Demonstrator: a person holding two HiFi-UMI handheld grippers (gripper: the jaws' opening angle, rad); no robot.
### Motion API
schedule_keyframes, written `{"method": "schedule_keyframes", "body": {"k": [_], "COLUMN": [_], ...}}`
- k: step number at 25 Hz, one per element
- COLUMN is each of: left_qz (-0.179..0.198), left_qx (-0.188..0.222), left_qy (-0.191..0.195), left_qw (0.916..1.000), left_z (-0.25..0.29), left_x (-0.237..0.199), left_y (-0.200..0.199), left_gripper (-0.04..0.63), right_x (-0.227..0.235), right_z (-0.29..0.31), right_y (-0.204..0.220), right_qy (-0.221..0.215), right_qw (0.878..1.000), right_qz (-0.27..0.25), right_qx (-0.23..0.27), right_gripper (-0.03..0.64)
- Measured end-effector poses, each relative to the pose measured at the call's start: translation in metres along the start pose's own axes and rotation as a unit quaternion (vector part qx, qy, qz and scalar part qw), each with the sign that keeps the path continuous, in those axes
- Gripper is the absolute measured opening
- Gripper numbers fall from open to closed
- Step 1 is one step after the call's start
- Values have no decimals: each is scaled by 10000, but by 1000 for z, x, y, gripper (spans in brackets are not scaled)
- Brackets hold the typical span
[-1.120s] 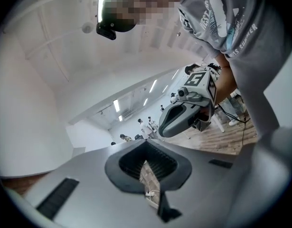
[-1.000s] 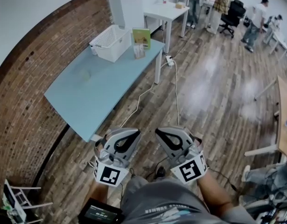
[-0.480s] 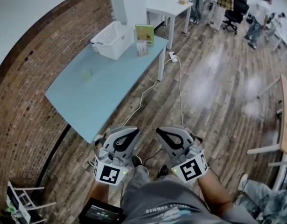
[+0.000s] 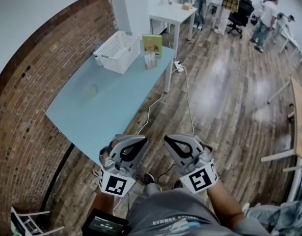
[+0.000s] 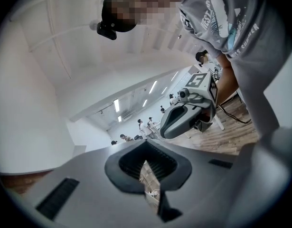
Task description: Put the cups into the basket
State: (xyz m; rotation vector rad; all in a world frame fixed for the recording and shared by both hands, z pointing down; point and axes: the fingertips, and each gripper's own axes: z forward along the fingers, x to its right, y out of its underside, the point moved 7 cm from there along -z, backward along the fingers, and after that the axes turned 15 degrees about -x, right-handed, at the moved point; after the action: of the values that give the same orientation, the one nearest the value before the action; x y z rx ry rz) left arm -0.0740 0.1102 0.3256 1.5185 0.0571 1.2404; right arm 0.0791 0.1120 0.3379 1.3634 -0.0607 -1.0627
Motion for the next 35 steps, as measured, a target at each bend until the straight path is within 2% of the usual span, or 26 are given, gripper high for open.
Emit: {"method": "schedule_keyframes", "body": {"k": [10, 22, 35], "left_qz": [-21, -210, -181], "left_qx": [188, 95, -426], "left_qy": [62, 56, -277], "left_qw": [9998, 9997, 9985], "left_z": [-4, 31, 120], "left_x": [-45, -56, -62], "left_y": [42, 59, 43], "left_gripper": [-2, -2, -2], "right_x": [-3, 24, 115], "right_z": [51, 75, 92], "right_y": [-22, -4, 49], "right_qy": [187, 50, -323], "right_qw": [9997, 9997, 9993], "right_qz": [-67, -71, -65], "right_qx": [-154, -240, 165], "right_gripper": [14, 14, 14]}}
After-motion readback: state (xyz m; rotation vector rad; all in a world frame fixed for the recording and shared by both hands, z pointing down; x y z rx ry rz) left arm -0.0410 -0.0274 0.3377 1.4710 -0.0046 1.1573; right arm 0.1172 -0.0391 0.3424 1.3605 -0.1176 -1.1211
